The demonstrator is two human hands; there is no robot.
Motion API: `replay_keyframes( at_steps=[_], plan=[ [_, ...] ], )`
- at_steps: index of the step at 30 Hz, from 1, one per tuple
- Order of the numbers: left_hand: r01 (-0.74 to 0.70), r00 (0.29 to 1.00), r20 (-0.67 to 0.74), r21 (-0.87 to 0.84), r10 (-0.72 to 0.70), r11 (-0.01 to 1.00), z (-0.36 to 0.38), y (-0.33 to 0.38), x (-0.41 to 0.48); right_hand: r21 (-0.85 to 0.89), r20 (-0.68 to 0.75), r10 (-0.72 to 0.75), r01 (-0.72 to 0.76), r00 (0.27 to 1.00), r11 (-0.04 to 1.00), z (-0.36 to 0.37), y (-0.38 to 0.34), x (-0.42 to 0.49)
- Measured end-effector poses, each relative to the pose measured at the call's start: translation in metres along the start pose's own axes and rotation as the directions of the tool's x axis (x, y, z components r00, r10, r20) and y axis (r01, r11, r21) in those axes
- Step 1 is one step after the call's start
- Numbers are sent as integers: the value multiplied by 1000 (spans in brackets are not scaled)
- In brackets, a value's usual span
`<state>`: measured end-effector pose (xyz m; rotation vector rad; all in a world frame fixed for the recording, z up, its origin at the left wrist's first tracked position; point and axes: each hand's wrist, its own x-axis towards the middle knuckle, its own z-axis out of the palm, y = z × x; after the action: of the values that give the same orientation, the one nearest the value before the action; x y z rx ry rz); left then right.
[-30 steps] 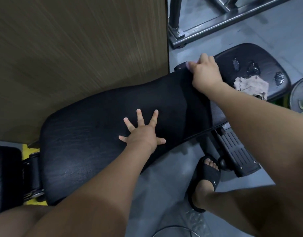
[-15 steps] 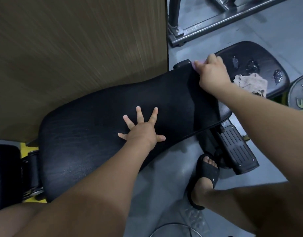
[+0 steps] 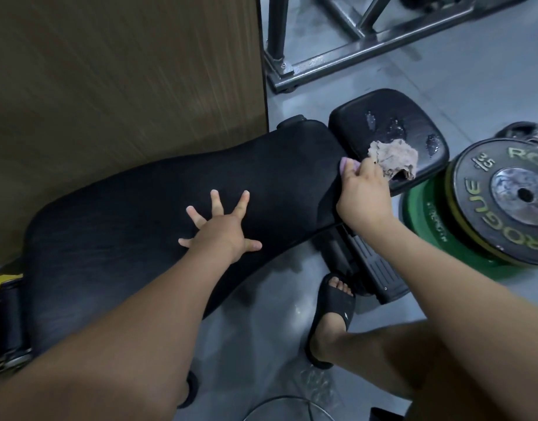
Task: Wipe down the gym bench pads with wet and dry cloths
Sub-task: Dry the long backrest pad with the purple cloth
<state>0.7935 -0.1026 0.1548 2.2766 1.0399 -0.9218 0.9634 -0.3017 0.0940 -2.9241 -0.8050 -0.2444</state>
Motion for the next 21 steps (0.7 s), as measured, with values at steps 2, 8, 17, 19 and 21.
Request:
replay_keyframes(
  at_steps=[2,8,17,19,21],
  plan=[
    [-33,999,-35,-25,32,999,1,-5,-4,41,-13,-12,12,1000,999,-3,-2,8],
    [-148,967,-192,115,168,982,13,-38,-11,123,104,-119,106,987,987,-6,-34,73],
    [-154,845,-517,12,138,988,6,-50,31,315,370,-356,245,858,917,1,-90,154],
    [-124,805,-590,-58,67,991,13,-49,41,307,455,-383,262,804,915,-4,-101,169],
    [-96,735,-675,-18,59,995,25,-48,44,302,508,-397,274,765,913,-7,-111,180]
  ],
)
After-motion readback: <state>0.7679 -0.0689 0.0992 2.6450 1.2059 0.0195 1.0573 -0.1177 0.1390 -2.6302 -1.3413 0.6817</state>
